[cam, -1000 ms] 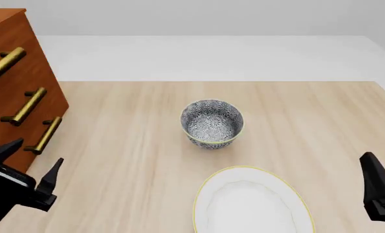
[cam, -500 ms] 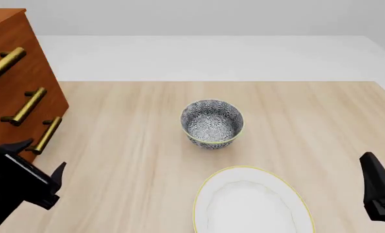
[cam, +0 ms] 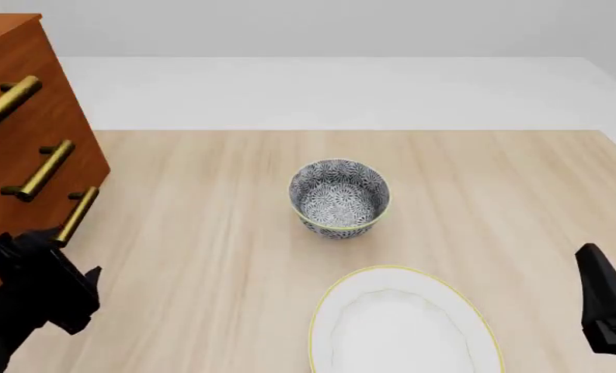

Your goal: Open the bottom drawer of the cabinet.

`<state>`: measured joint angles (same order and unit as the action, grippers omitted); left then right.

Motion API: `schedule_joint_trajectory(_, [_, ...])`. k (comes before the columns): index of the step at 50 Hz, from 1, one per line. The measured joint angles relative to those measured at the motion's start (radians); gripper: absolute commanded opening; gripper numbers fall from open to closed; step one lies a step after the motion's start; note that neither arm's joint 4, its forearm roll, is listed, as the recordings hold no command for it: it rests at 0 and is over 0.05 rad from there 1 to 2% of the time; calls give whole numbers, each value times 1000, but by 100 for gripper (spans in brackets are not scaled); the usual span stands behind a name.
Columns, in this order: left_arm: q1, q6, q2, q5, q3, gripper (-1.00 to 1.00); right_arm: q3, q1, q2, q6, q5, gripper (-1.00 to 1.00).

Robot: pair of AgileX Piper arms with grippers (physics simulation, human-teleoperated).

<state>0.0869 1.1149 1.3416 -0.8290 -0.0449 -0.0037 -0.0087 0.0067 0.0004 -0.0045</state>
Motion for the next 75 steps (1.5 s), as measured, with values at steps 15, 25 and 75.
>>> schedule_joint_trajectory(15, [33,156,224,-200,7,100,0,0,0,0,0,100])
schedule_joint_trajectory(25, [62,227,297,-266,10,100,0,0,0,0,0,100])
schedule_joint_trajectory(75, [173,361,276,-95,-167,100,0,0,0,0,0,100])
